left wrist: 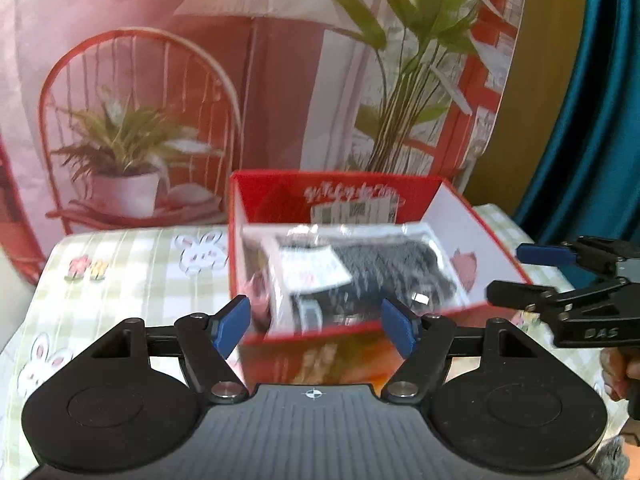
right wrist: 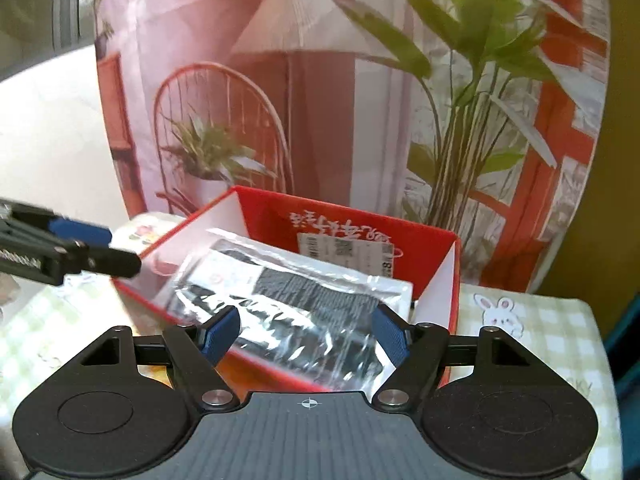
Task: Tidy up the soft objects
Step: 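Open the left gripper to release the packet in the box, then move the left tool down to the orange floral pouch beside the box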
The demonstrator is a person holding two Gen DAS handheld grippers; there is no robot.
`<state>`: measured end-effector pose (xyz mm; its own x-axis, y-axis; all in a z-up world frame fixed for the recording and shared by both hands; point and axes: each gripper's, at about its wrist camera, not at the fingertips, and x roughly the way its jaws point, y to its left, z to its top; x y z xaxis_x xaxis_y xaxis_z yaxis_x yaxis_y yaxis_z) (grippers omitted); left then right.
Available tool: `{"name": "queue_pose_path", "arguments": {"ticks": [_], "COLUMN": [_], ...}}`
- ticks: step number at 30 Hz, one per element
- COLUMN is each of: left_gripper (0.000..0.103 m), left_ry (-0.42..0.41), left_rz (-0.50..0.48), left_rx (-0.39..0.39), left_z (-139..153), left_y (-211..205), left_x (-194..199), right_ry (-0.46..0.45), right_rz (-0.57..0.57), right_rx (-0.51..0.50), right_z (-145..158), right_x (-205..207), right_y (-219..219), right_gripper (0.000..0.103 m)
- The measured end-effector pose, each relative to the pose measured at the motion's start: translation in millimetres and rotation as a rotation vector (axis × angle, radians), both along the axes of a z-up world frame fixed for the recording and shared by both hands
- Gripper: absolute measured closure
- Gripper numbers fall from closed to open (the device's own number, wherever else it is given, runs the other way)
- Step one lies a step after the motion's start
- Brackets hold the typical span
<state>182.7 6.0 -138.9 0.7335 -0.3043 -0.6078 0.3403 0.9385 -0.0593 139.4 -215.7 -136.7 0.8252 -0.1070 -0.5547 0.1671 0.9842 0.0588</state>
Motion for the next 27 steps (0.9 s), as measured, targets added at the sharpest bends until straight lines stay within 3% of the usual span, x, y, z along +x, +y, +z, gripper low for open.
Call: {"name": "queue_pose_path", "arguments": {"ticks": [9, 16, 27], "left_gripper": [0.029, 0.029, 0.032], "left_ry": [0.094, 0.158, 0.250], "left_rz": [0.069, 0.096, 0.118], "left_rx": [-0.029, -0.046, -0.090], "left_z": [-39, -65, -96], "left_y": [29, 36, 48], "left_x": [-26, -35, -41], "right_ry": [0.027, 0.126, 0.218], "right_rz": [0.012, 0.063, 0.129], "right_rx": [0.114, 0.194, 0.243], "right_z": [-33, -73, -94], "right_x": [-39, -44, -36], "right_y": [16, 36, 51], "right_gripper": [0.033, 0.033, 0.035]}}
